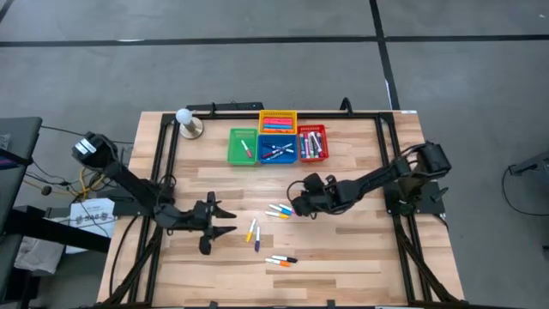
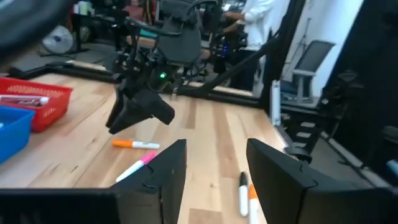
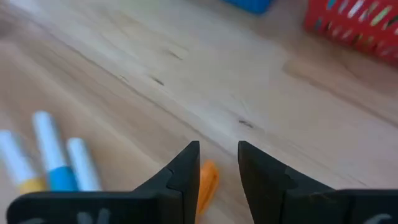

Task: Pick & Place Markers
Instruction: Put the top small orange highlighter pen into the green bin

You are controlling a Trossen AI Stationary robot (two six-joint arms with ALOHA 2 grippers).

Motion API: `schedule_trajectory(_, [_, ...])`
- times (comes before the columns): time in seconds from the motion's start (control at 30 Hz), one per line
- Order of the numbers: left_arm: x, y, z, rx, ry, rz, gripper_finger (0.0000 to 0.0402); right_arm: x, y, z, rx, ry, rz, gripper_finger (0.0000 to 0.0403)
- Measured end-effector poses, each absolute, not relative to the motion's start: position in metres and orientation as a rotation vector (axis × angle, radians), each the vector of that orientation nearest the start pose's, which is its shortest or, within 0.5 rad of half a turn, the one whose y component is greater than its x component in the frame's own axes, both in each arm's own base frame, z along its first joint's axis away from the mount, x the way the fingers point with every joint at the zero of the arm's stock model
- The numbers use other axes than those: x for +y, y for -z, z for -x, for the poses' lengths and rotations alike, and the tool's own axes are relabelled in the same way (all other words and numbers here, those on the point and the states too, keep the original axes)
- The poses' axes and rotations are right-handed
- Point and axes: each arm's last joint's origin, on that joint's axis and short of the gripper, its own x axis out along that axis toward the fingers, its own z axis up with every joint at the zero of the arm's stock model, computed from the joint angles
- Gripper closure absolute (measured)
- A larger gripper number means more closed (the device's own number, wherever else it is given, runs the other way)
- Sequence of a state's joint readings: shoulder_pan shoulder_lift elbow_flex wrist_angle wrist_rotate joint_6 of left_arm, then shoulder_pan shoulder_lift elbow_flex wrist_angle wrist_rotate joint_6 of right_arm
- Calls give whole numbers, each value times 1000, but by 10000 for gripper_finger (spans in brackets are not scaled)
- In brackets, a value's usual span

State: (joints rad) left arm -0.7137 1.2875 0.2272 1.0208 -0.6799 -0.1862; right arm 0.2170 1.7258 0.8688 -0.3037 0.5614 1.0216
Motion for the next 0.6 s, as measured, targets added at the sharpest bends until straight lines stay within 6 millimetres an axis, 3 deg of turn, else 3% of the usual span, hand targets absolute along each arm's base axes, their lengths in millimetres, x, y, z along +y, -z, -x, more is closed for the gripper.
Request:
schedule_trajectory(0.2, [-121, -162, -177, 57, 1, 145, 234, 53, -132, -323, 877, 780, -416, 305])
schedule_trajectory(0.6, [-118, -163, -179, 41, -18, 157, 234, 66, -140, -324, 945, 798, -395, 301])
